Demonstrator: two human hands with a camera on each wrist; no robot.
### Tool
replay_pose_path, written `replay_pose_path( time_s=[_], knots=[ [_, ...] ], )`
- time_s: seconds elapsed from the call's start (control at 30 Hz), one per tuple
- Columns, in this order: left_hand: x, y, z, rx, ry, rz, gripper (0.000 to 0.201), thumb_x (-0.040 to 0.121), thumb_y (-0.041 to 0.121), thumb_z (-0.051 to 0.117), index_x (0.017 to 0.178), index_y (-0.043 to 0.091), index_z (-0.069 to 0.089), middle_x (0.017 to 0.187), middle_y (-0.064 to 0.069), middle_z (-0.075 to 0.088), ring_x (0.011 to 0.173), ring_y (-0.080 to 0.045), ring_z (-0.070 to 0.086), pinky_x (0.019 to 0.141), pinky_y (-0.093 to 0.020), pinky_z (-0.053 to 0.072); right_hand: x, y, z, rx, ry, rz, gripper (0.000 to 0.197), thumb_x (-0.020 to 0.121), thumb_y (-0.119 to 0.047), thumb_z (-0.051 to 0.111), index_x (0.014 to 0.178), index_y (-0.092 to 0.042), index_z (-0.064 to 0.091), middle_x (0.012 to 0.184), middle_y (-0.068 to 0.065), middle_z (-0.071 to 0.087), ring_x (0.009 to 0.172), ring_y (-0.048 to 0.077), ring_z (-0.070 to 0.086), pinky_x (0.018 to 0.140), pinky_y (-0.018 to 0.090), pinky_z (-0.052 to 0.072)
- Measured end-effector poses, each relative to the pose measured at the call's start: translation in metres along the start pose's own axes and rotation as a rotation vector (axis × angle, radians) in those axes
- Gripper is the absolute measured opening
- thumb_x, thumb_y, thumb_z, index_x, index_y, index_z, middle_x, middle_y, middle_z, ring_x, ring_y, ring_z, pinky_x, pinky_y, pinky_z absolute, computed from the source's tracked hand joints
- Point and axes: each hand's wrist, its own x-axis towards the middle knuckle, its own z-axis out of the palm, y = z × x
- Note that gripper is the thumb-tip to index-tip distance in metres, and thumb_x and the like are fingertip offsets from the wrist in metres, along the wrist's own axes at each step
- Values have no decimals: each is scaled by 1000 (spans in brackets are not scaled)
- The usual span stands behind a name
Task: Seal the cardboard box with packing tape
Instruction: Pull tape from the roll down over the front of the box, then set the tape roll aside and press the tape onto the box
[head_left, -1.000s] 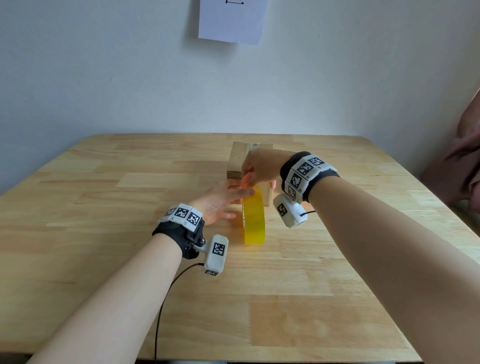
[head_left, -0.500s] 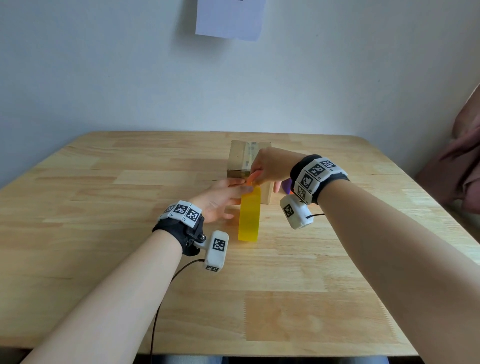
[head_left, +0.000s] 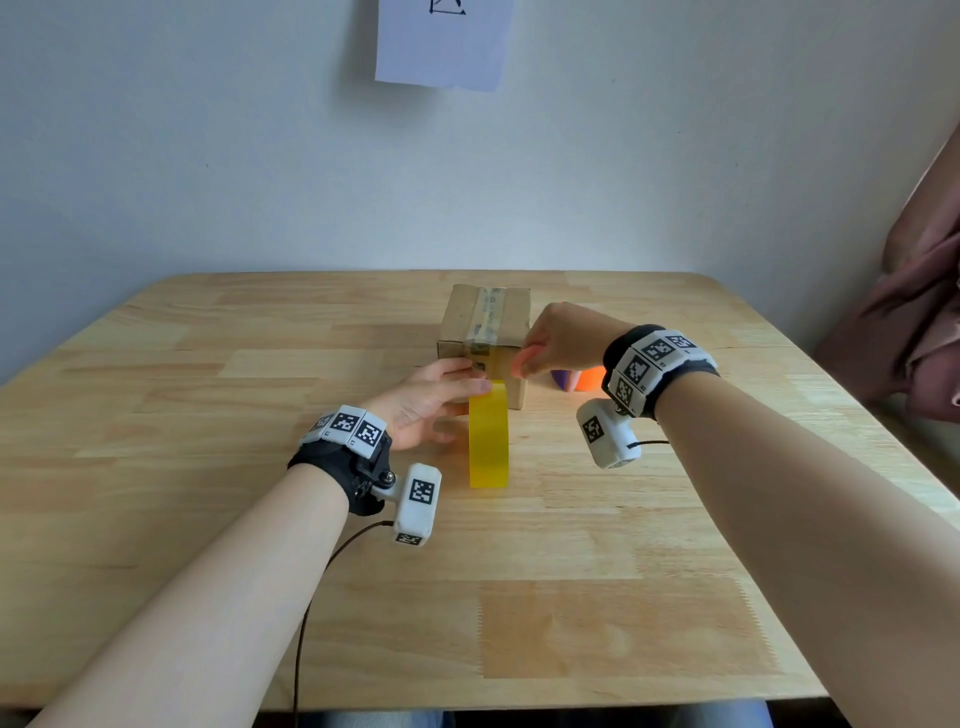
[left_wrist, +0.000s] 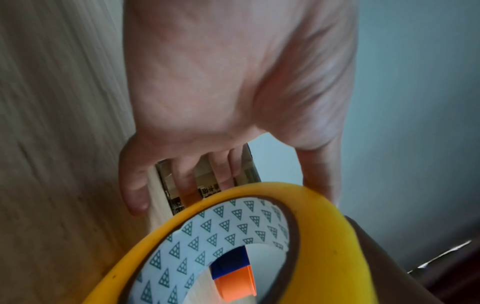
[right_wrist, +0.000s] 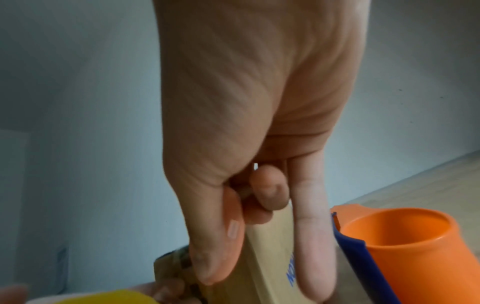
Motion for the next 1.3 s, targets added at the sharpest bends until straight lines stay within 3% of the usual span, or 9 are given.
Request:
replay_pose_path(
  time_s=[0.27,0.47,0.63,0.7,0.8,0.97,1.1,1.17,1.3],
  knots=[
    [3,-5,0,-22,56,-8,92,61,37,90,142,28,48,130,-6,68,119,-30,63,105,-57,42,-8,13,14,-10,-207,158,33,86,-43,75,100,-13,79,80,3,79,67,13,70,72,35,65],
    [3,-6,8,-78,91,-10,76,78,33,84,144,26,47,130,-7,66,109,-28,65,94,-48,49,-21,28,37,-87,-370,234,47,92,-52,68,118,-14,74,102,-3,80,65,0,65,58,20,47],
    [-3,-6,7,-167,54,-11,99,62,40,89,148,23,44,115,-6,70,99,-26,65,74,-41,52,-19,16,26,97,-183,350,53,94,-61,58,110,-14,74,100,-1,78,66,12,69,64,28,53],
    [-3,-8,7,-163,55,-15,117,45,49,97,147,25,47,116,-7,72,107,-29,67,87,-47,54,-23,5,22,314,-281,354,73,89,-79,43,103,-18,81,101,-4,78,83,16,71,79,32,53],
    [1,-11,8,-169,55,-29,122,40,56,98,147,27,48,128,-12,72,123,-35,65,106,-61,42,-27,-13,30,581,-455,333,87,80,-88,42,100,-14,82,108,3,80,105,28,70,108,51,32],
    [-8,-7,11,-174,91,-34,98,54,59,91,139,24,56,123,-8,73,119,-32,65,104,-54,45,-32,-24,40,790,-304,279,43,96,-48,64,89,-7,74,80,6,79,82,24,72,94,46,46],
    [-7,-3,14,-270,166,-57,48,85,53,72,120,21,64,120,-12,69,112,-34,68,97,-57,53,-31,-22,28,728,-222,314,42,68,-51,84,84,-13,71,81,5,72,75,23,65,94,45,44],
    [-1,-4,14,-308,242,-51,43,86,45,76,119,18,67,126,-9,71,111,-31,70,92,-54,56,-36,-18,15,656,-128,382,46,60,-55,84,79,-17,67,80,4,65,70,21,57,78,38,45],
    [10,-2,21,-345,286,-100,39,84,39,81,116,21,68,119,1,74,106,-24,70,91,-48,55,-52,9,-7,376,55,483,39,77,-43,78,61,-15,56,52,1,54,45,18,48,49,21,38]
  ],
)
